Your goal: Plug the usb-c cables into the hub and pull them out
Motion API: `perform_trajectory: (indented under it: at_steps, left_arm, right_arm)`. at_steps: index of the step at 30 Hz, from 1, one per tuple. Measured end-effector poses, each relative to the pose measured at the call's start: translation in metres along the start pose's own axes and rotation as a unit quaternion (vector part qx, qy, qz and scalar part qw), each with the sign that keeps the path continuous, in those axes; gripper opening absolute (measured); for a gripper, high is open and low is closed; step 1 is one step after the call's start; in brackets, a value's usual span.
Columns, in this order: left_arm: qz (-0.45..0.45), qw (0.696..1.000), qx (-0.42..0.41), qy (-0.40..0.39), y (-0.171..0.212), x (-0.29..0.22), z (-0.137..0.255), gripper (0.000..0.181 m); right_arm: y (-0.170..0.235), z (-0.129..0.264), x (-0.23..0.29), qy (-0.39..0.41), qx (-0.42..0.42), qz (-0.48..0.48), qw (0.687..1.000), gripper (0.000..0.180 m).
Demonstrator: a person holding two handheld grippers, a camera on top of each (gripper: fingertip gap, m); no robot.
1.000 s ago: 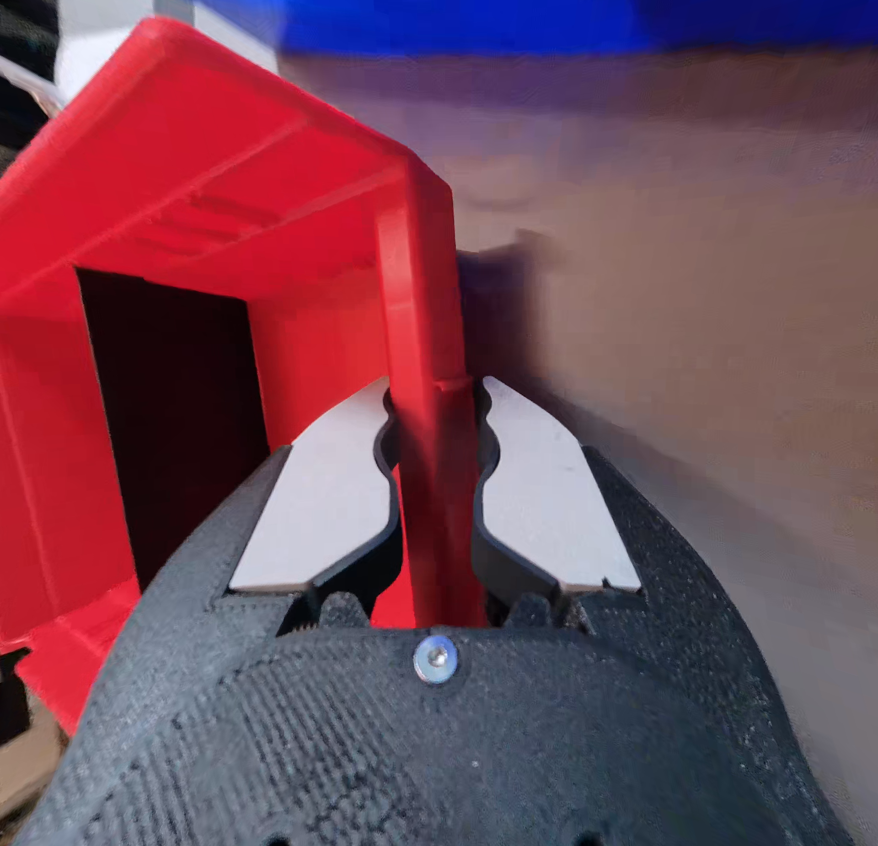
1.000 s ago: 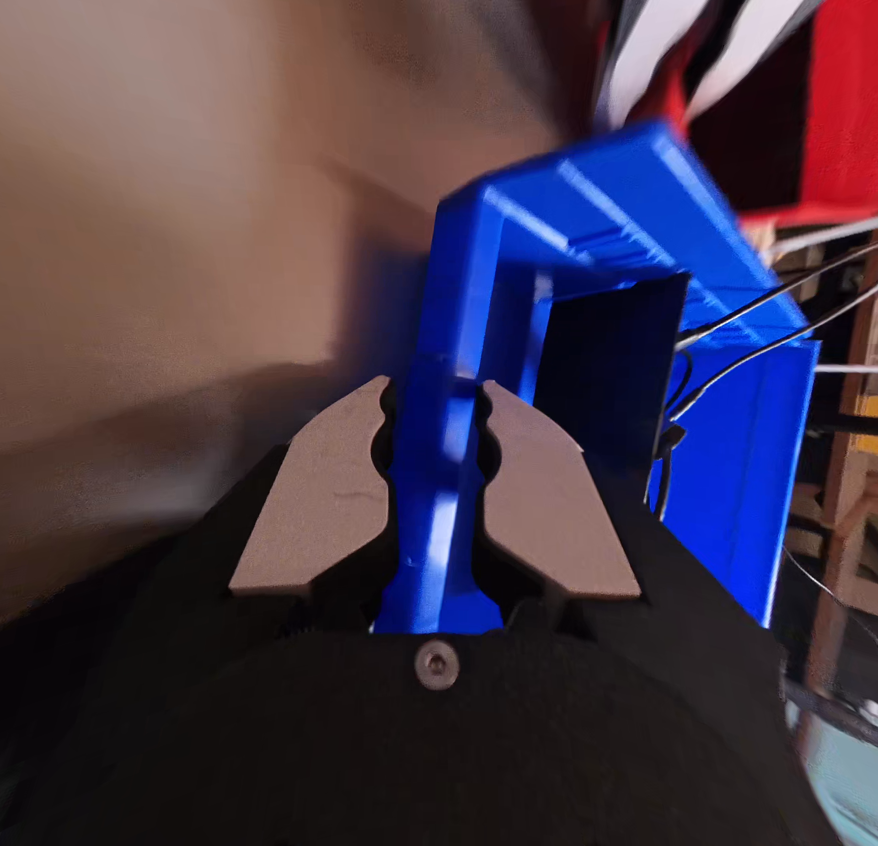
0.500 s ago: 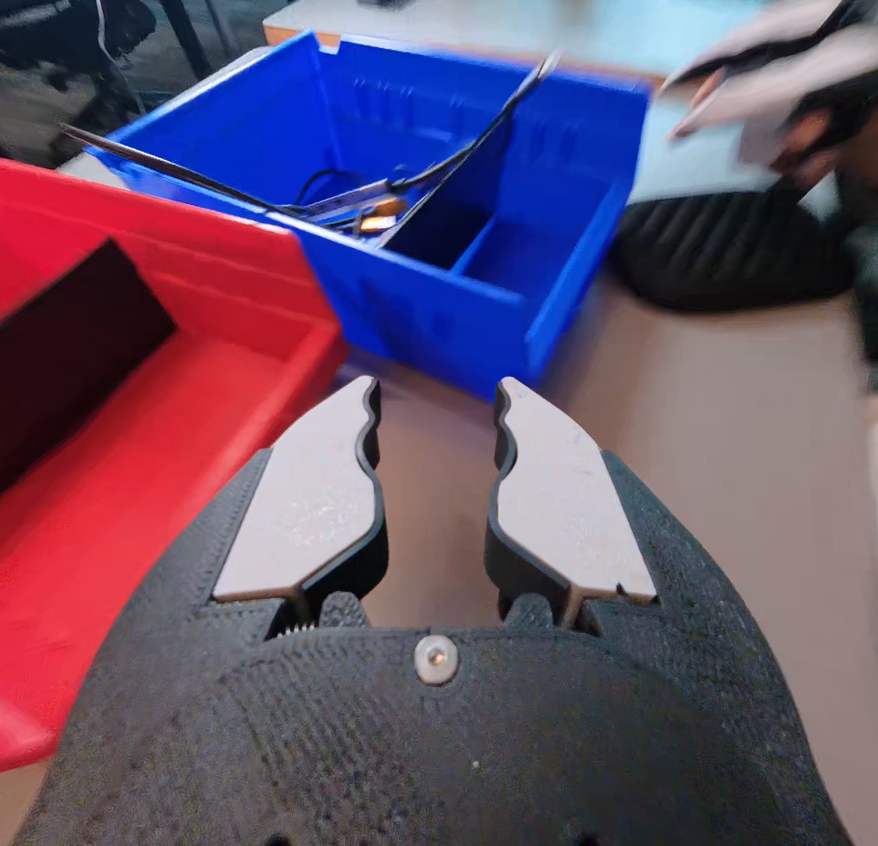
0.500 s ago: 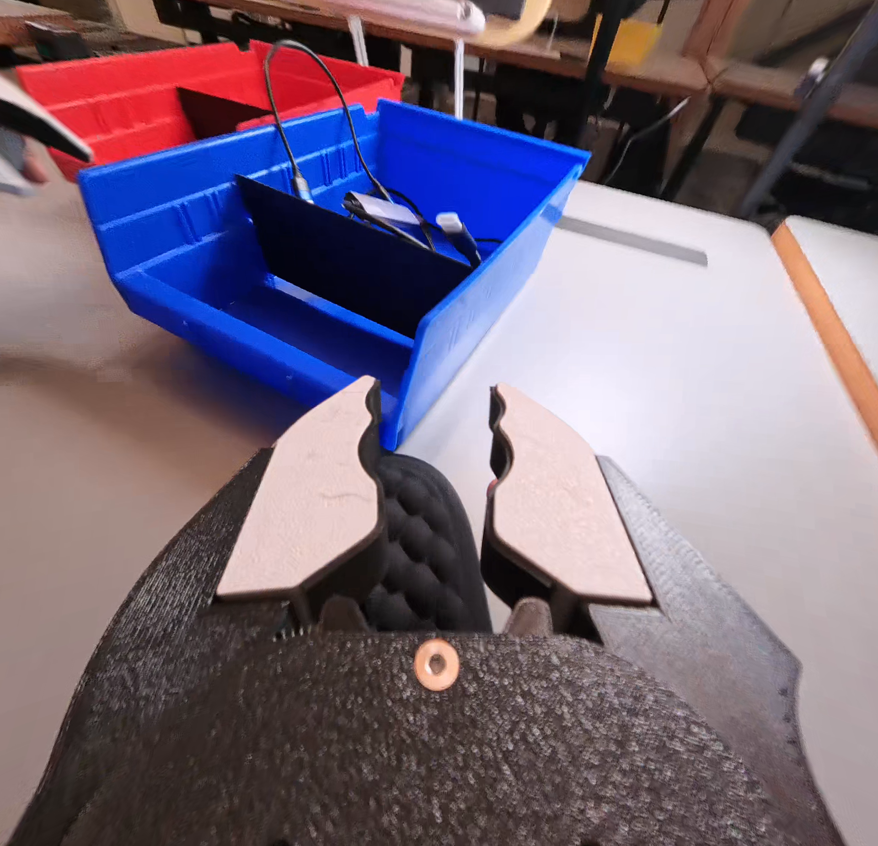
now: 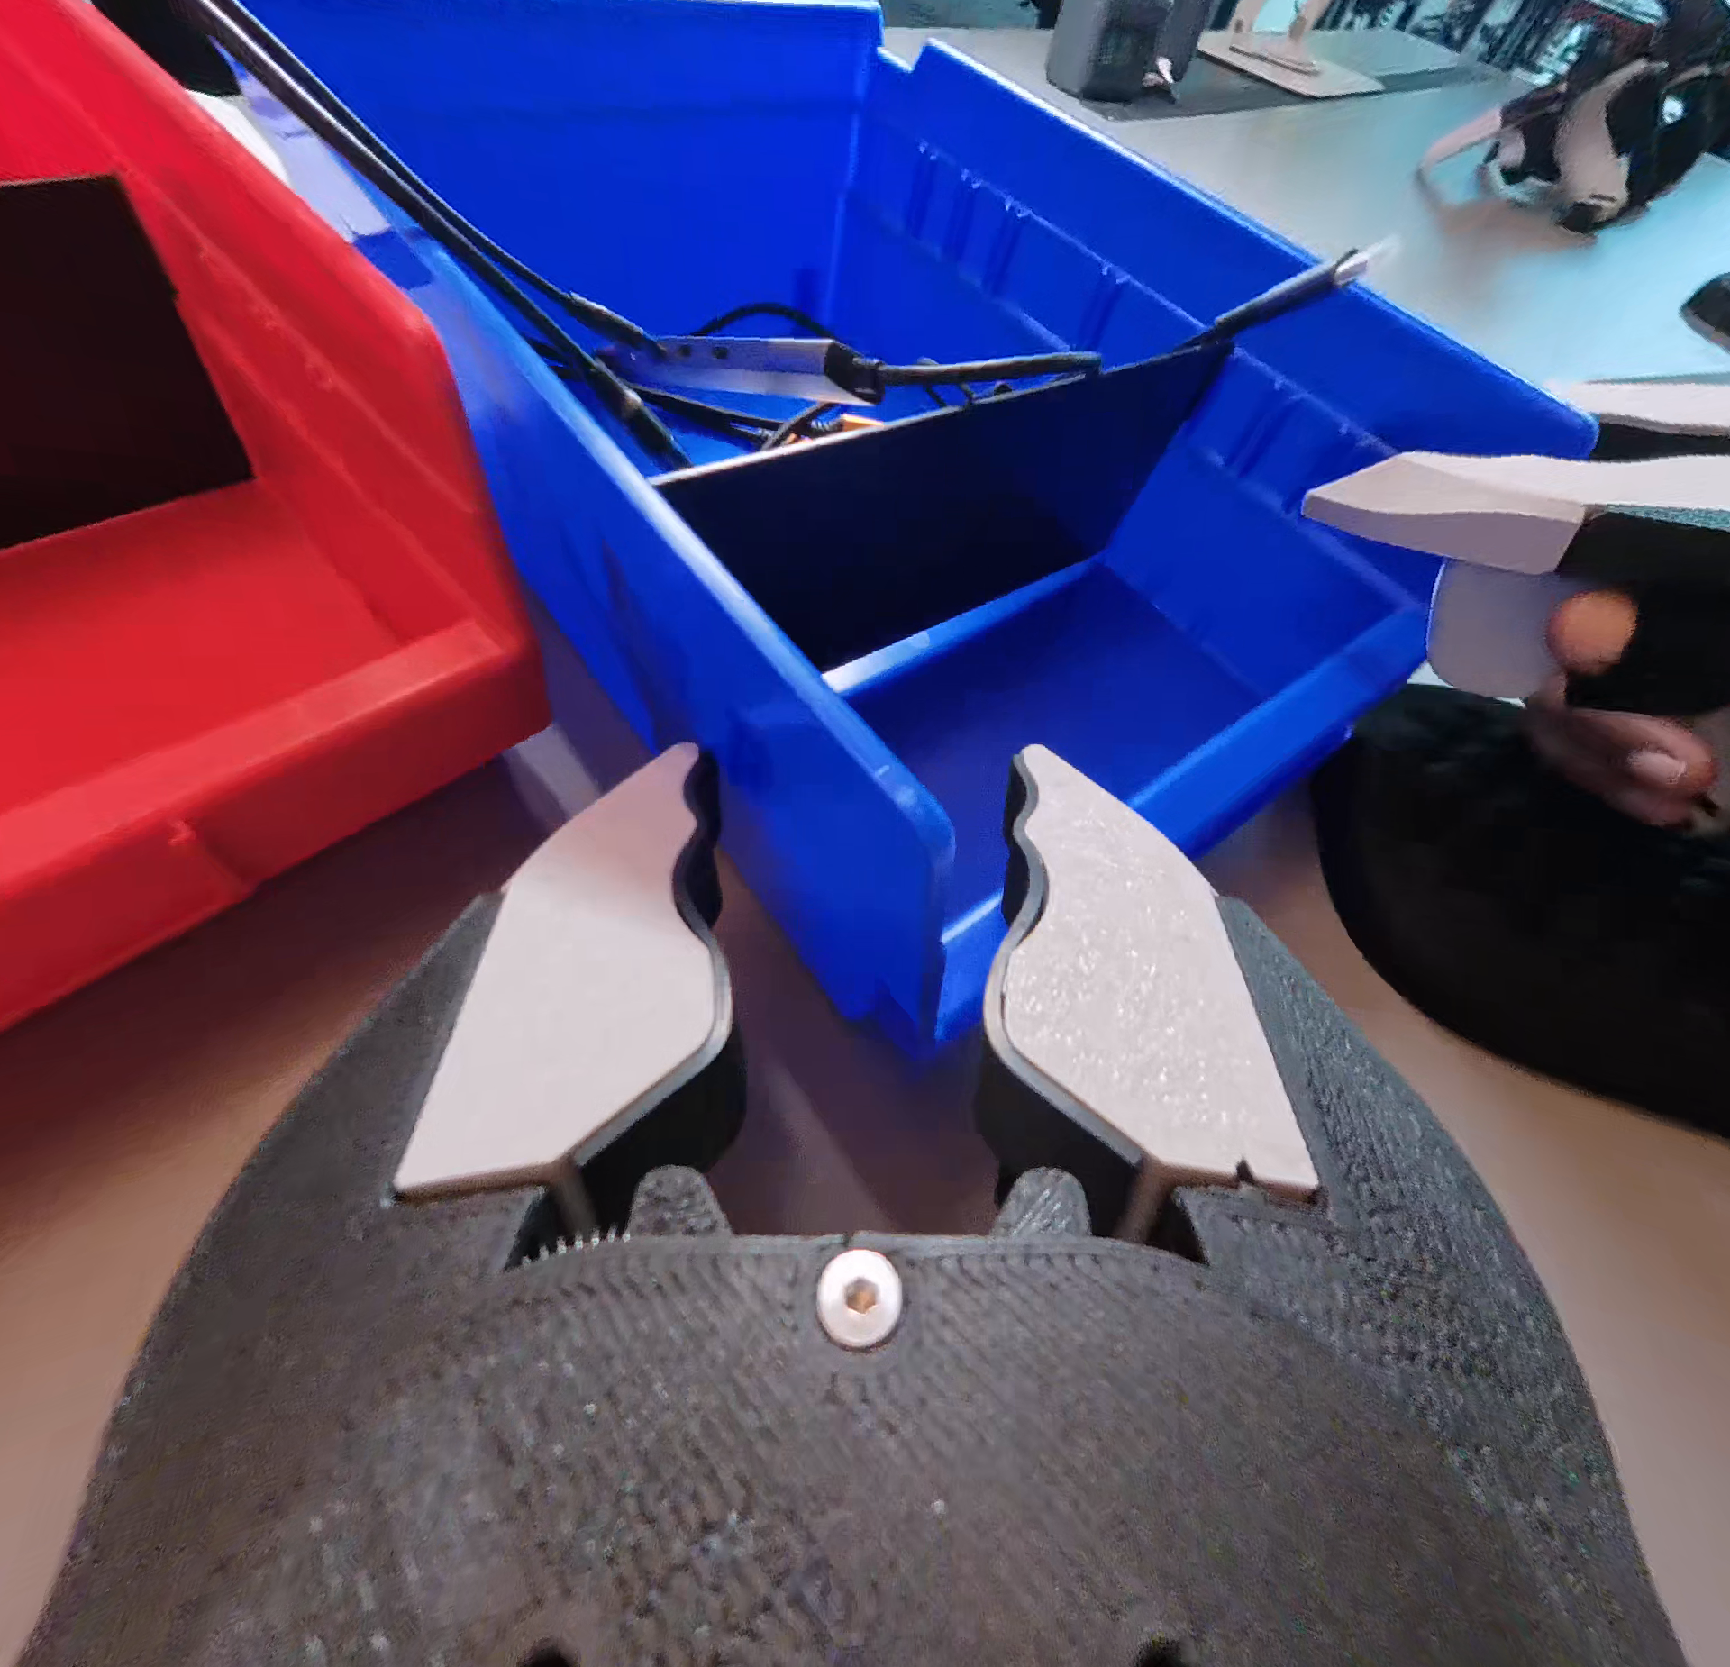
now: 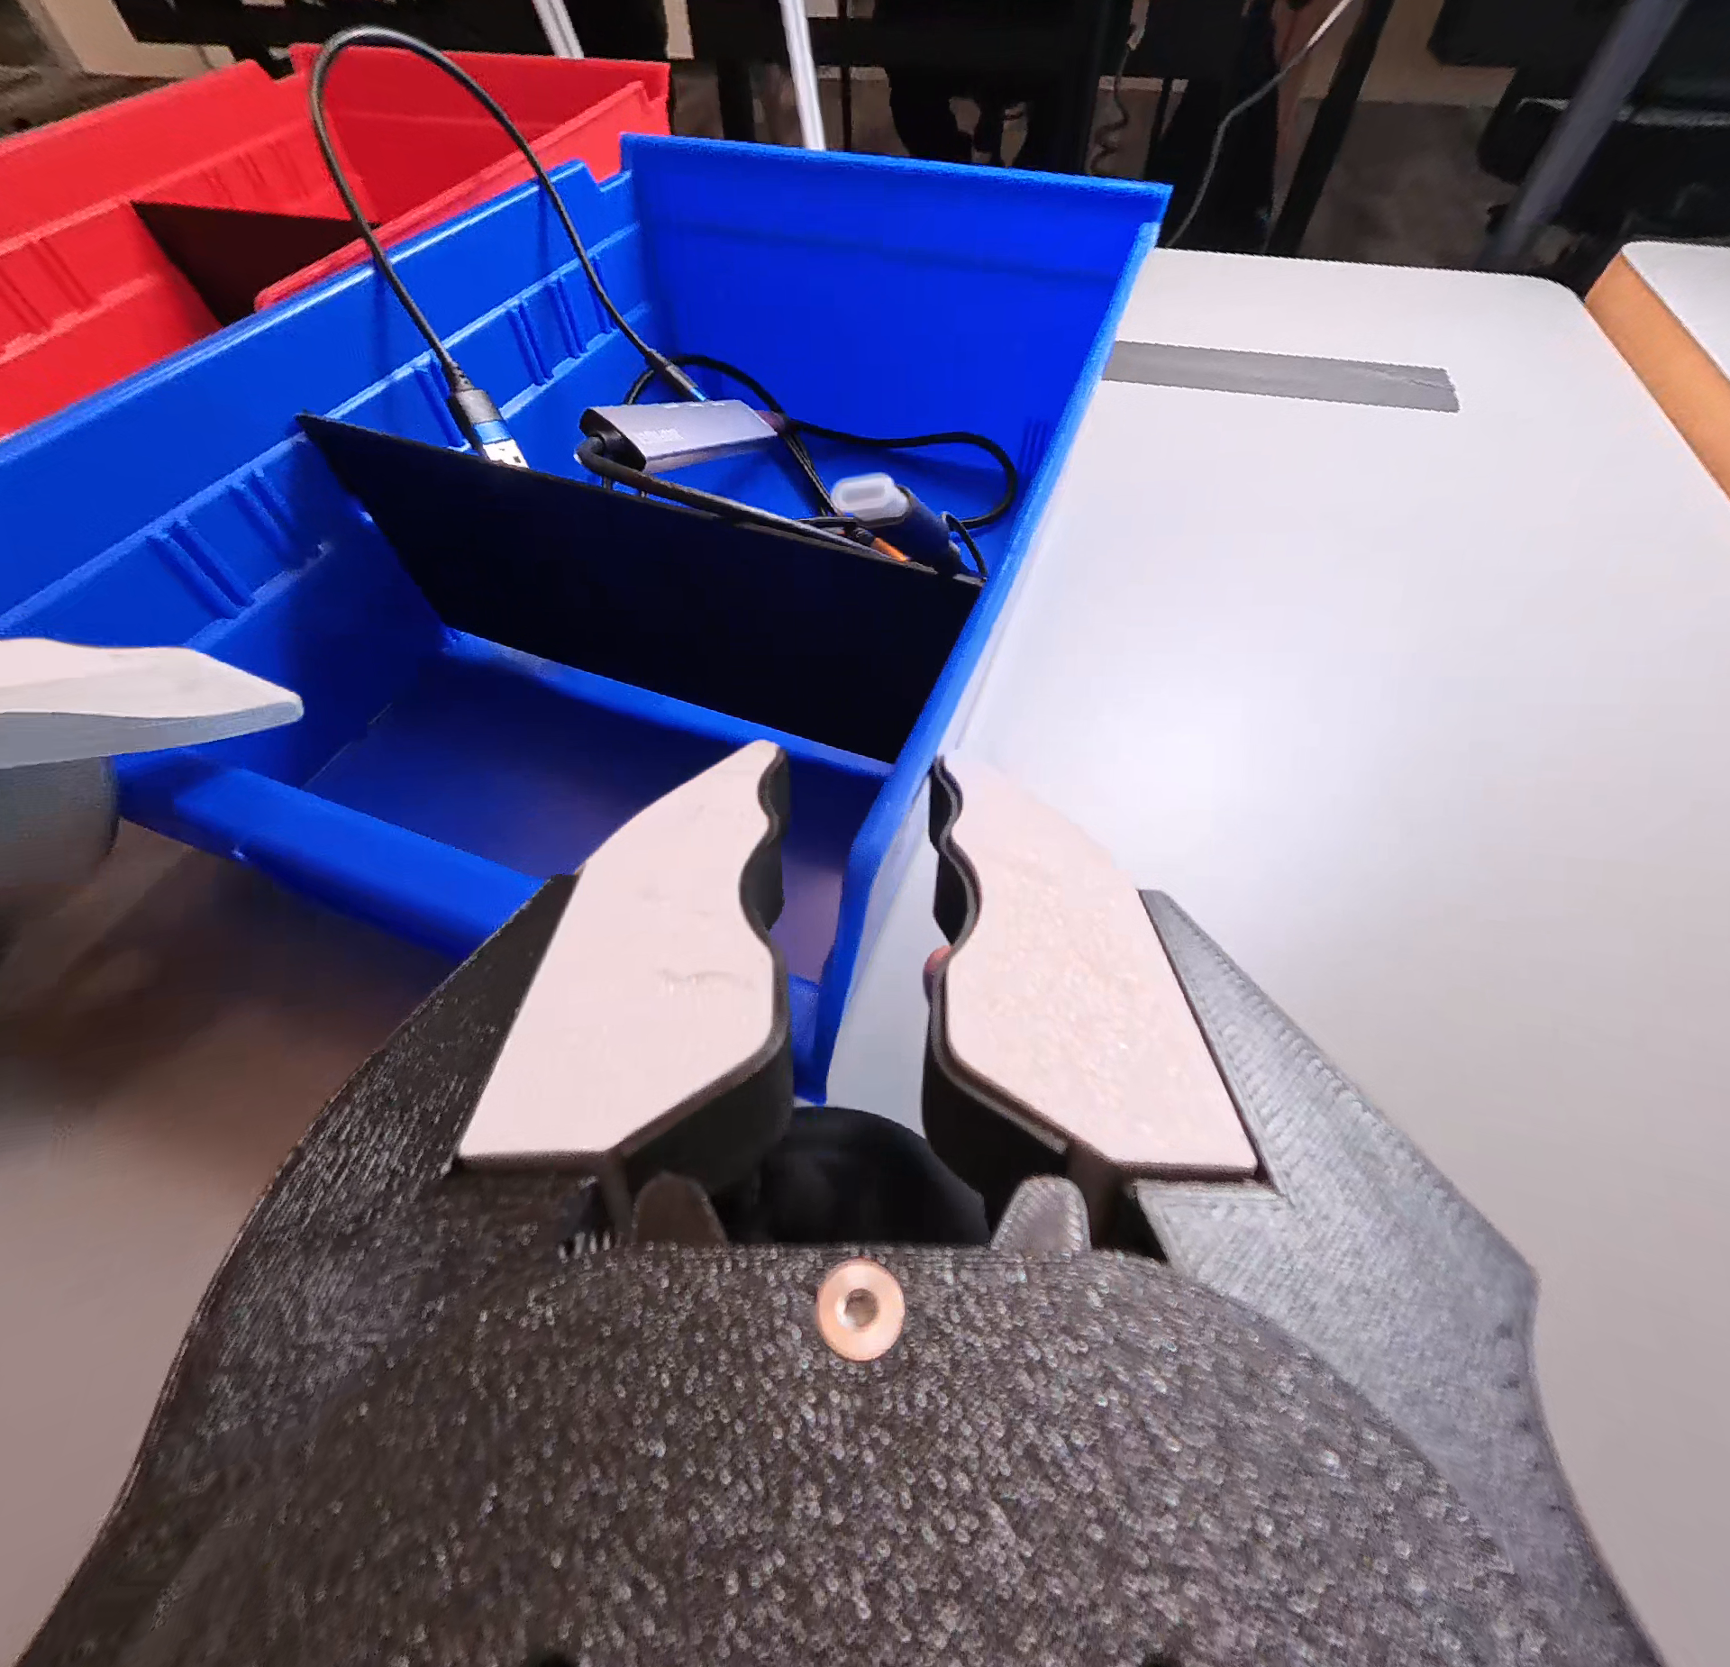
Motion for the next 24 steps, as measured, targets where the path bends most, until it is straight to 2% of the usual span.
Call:
perform_trajectory:
  at_steps: [4,8,12,16,20,24]
  left_arm:
    - [0.036,0.999,-0.014,-0.011,-0.003,0.001,0.0,0.054]
    - [0.074,0.997,-0.026,-0.014,-0.003,0.003,0.002,0.044]
    - [0.026,0.998,-0.034,-0.041,-0.011,-0.002,0.009,0.029]
    - [-0.019,0.997,-0.054,-0.055,-0.028,-0.011,0.018,0.025]
    - [-0.033,0.993,-0.094,-0.07,-0.053,-0.01,0.045,0.023]
    - [-0.054,0.981,-0.143,-0.119,-0.079,0.007,0.096,0.022]
  right_arm:
    - [-0.001,0.003,-0.005,0.012,-0.011,-0.017,1.0,0.014]
    - [-0.001,0.007,-0.004,0.023,-0.021,-0.007,0.999,0.013]
    - [-0.008,0.024,-0.001,0.034,-0.059,0.006,0.998,0.014]
    - [-0.021,0.047,0.004,0.053,-0.106,0.023,0.993,0.014]
    - [-0.05,0.067,0.025,0.035,-0.144,0.039,0.988,0.015]
    - [-0.085,0.072,0.068,-0.007,-0.195,0.062,0.979,0.016]
Point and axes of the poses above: each gripper's, where its closed fingertips meet, z back along the fingers, y out of its underside, x = y × z across the jaws, the point moved 7 cm from there along z, back along the fingers, and after that the axes turned 10 degrees about -z, right-handed, at the moved point
